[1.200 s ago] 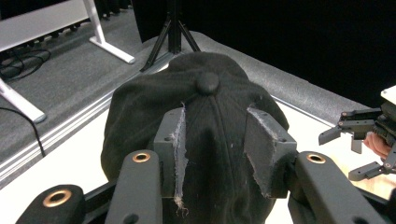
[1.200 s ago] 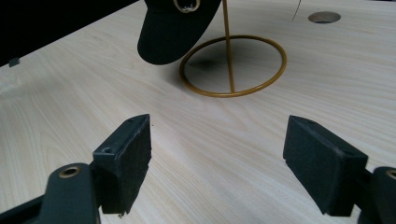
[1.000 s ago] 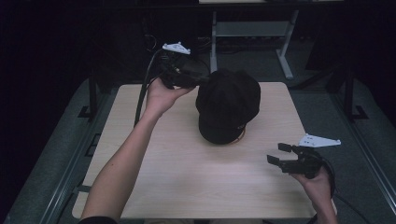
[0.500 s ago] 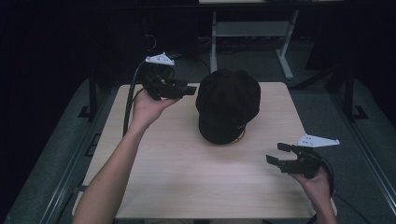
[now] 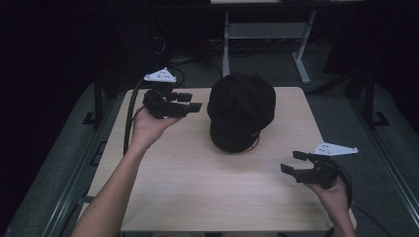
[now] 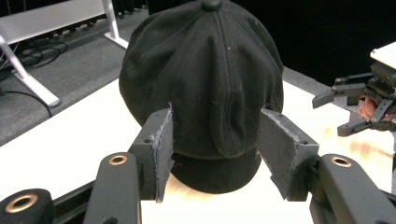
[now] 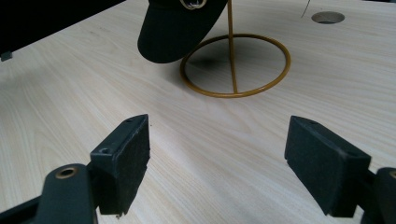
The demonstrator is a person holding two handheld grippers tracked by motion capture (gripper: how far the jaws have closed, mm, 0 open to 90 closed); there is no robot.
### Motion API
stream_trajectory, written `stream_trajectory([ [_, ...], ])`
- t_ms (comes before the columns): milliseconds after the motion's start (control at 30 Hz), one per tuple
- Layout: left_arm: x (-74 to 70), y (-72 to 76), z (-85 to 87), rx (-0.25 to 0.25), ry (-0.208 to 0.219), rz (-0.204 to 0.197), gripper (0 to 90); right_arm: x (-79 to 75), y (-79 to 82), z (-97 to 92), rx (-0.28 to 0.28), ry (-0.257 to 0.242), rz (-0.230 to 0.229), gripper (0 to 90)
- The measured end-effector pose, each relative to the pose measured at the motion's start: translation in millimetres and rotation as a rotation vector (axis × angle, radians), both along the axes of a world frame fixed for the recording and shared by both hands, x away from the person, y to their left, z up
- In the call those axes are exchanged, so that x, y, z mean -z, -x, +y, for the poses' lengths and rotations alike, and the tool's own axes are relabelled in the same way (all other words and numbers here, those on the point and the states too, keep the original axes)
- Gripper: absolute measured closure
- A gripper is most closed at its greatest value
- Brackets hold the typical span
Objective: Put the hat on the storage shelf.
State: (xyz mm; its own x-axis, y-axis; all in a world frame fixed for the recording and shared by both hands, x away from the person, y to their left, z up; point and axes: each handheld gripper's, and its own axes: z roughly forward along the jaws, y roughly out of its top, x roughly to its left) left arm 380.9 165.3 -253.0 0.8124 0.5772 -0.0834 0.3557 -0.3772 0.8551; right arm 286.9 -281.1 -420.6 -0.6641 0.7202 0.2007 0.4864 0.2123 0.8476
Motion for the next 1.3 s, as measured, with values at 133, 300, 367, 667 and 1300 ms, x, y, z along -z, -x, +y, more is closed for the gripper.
stream_trajectory([
  [133,4.1,8.2,5.2,-0.009,0.011,-0.005,42.8,-0.4,-0.9,2.0,0.001,0.003,0.000,21.0],
  [300,10.0,15.8,12.8,-0.021,0.014,-0.005,40.2,0.6,-1.1,5.2,-0.006,0.015,0.000,20.8],
  [367,13.3,19.7,16.3,-0.023,0.022,-0.003,39.6,0.7,-0.7,6.2,-0.004,0.017,0.000,20.8],
  [667,26.6,33.8,27.4,-0.029,0.041,0.012,34.1,-0.3,-0.4,11.3,-0.001,0.022,0.000,19.6],
  [1300,59.3,58.5,44.0,-0.049,0.039,0.027,26.7,2.3,0.6,12.5,-0.006,0.038,-0.004,19.2],
])
